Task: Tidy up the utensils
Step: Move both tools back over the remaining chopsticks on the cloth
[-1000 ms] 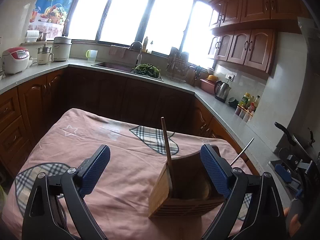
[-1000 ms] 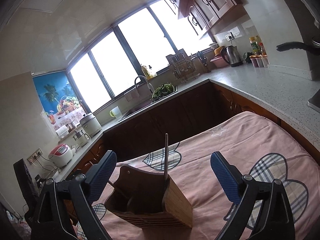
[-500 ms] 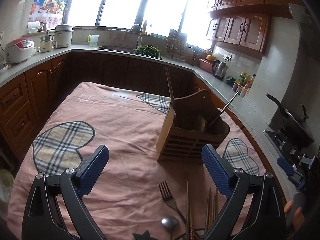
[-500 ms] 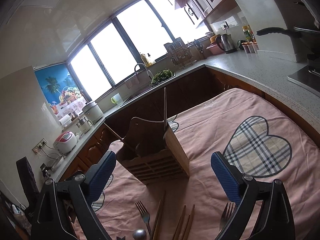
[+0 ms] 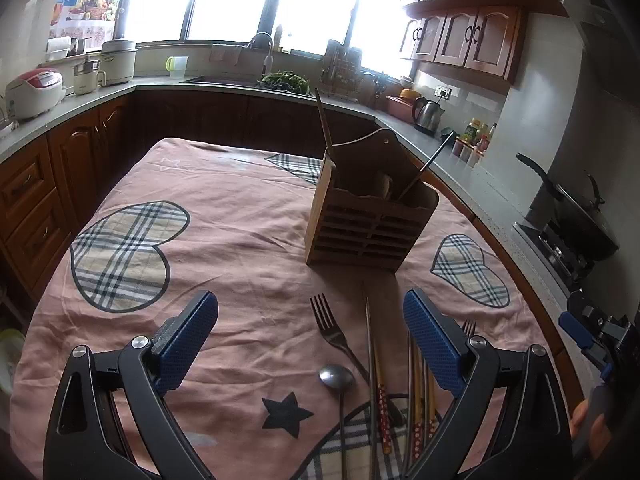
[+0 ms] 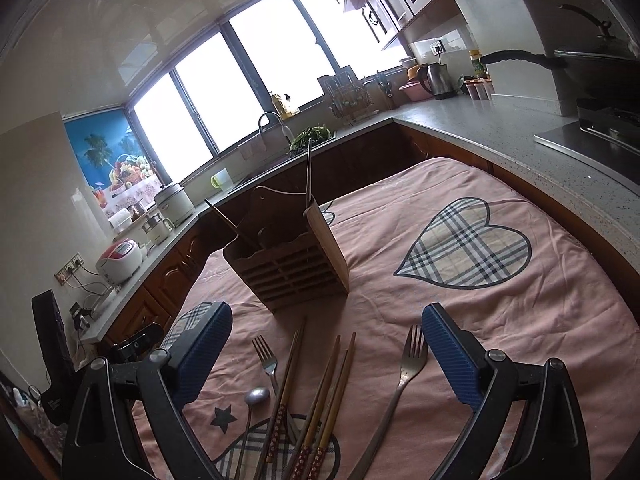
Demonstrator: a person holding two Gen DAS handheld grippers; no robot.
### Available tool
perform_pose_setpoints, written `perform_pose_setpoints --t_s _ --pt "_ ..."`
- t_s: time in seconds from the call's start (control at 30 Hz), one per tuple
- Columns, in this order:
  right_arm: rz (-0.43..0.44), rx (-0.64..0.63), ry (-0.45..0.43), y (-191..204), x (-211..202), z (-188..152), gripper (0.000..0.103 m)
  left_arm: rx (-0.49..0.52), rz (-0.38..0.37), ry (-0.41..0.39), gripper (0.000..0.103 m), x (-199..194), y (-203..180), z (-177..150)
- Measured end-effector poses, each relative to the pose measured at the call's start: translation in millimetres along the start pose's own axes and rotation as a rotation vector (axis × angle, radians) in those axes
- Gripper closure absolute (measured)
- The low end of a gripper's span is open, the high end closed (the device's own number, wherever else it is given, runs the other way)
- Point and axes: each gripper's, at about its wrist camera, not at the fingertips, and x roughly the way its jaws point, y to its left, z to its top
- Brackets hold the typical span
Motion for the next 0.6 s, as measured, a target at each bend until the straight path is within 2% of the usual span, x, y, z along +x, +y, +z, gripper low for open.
perform_pose_setpoints --t_s 0.4,0.6 --pt "-0.016 -0.016 0.033 3 2 -15 0.006 0.029 -0.001 0.033 0.007 3 -4 -10" --pt "-0.043 -0.046 0.022 7 7 -22 0.006 0.038 0.012 0.029 0.007 10 -6 -16"
